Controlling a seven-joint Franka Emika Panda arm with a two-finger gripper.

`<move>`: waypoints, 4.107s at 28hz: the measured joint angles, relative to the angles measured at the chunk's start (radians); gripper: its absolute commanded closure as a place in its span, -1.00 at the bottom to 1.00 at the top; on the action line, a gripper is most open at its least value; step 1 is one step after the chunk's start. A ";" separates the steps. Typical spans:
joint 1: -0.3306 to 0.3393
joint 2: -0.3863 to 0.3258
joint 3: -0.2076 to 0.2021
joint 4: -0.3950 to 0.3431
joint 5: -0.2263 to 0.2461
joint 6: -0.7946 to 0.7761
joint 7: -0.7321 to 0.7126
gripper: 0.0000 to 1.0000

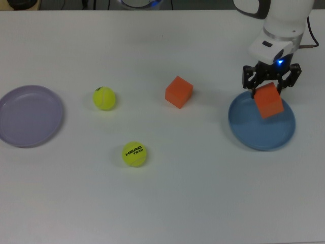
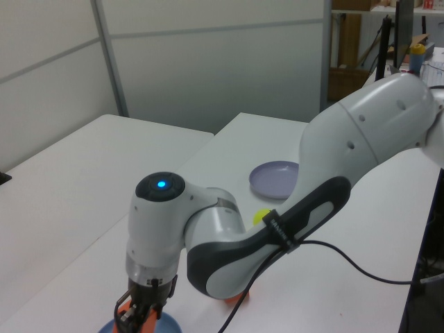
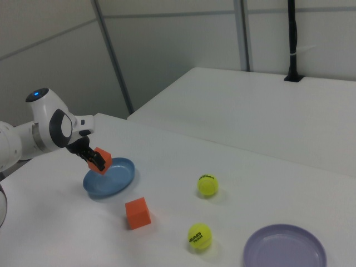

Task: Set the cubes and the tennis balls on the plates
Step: 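Lower the cube onto the blue plate and open the gripper, then move the gripper to the second orange cube and grasp it, then carry the second cube to the blue plate and stack it on the first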

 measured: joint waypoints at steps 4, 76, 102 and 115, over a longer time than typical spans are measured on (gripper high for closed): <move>0.010 0.023 0.000 0.010 -0.021 0.013 0.024 1.00; -0.146 -0.245 -0.218 -0.306 0.252 -0.159 0.129 -1.00; -0.134 -0.154 -0.209 -0.302 0.251 -0.112 0.148 1.00; -0.133 -0.267 -0.189 -0.202 0.248 -0.111 0.090 1.00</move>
